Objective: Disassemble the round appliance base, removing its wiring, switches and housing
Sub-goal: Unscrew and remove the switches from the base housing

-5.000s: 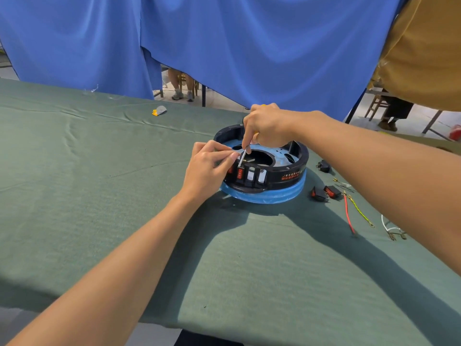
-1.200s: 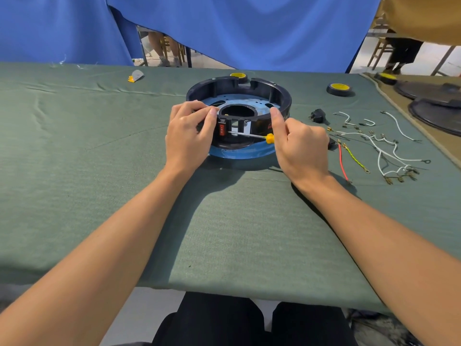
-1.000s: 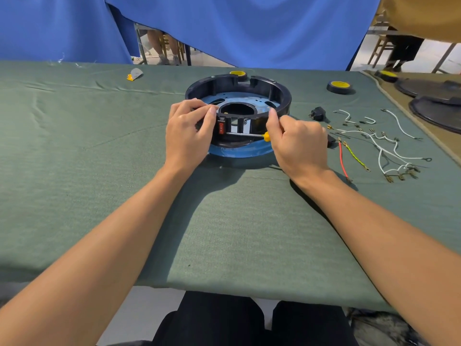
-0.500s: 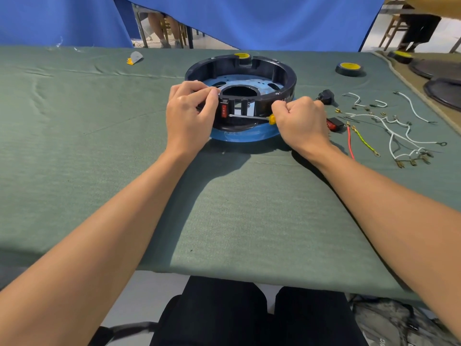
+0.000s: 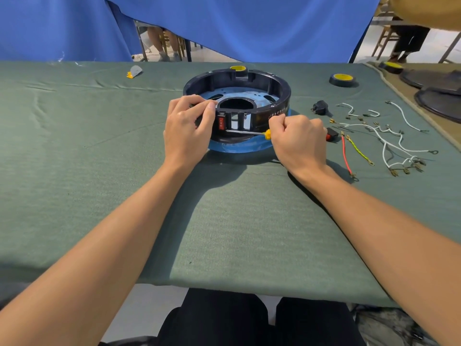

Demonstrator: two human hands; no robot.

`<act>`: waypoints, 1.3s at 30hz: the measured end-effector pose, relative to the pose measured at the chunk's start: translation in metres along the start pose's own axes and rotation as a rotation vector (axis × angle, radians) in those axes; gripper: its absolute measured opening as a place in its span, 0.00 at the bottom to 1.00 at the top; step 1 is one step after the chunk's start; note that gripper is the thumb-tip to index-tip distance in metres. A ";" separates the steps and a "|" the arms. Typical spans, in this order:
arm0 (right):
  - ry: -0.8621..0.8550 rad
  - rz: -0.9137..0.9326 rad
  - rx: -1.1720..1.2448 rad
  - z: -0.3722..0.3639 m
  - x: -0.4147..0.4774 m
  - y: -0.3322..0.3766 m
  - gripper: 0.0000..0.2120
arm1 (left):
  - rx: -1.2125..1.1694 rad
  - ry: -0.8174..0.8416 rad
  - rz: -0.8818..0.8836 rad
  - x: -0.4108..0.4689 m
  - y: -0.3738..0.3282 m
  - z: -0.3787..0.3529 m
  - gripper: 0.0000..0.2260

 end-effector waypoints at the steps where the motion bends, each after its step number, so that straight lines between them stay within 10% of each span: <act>1: 0.000 -0.009 -0.004 0.000 0.000 -0.001 0.22 | 0.001 -0.001 -0.001 0.000 0.000 0.000 0.16; 30: 0.149 -0.345 0.115 -0.030 0.016 -0.037 0.22 | -0.011 -0.009 0.031 -0.001 -0.004 0.003 0.13; 39: 0.029 0.020 0.032 -0.022 0.029 -0.012 0.25 | -0.032 -0.007 0.033 -0.002 -0.004 0.004 0.12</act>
Point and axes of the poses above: each hand's wrist, its own x-axis towards the middle knuckle, its own z-axis out of the back of the hand, y = z × x, the point moved 10 cm from there along x, towards the middle knuckle, and after that the axes turned 9 degrees about z, right-handed, at the moved point
